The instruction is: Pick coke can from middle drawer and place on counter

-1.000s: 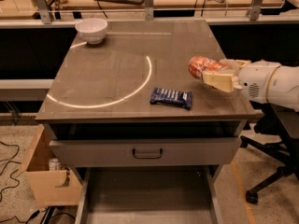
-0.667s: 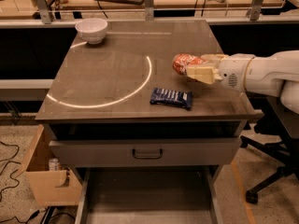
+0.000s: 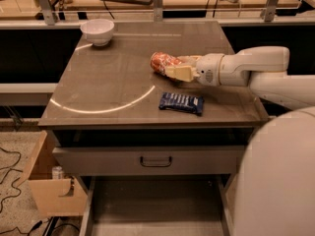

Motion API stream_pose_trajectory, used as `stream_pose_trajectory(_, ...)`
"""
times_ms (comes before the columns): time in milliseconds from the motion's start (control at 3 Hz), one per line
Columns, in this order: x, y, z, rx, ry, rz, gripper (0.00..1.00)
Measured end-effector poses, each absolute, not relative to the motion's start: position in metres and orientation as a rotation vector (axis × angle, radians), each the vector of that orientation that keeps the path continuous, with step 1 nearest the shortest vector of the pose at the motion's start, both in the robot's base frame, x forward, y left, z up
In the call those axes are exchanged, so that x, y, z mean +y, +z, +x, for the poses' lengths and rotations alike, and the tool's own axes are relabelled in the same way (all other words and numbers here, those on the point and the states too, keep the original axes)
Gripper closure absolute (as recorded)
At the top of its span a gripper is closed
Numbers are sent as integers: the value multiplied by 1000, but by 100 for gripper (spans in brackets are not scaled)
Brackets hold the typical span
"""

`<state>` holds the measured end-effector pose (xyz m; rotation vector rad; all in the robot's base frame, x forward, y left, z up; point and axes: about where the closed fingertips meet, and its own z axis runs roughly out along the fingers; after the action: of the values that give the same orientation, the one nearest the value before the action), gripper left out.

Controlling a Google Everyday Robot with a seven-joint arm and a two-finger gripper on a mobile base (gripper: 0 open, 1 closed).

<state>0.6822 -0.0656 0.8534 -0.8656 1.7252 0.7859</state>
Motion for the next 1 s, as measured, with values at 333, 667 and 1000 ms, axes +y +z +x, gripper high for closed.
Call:
stream_pose_trajectory(333,-61,851,685,1723,799,-874,100)
stream_pose_trajectory(667,-62,852,686,1724,797,-874,92)
stream_pose_trajectory(1000,-62,852,686,1724,797,-874,69)
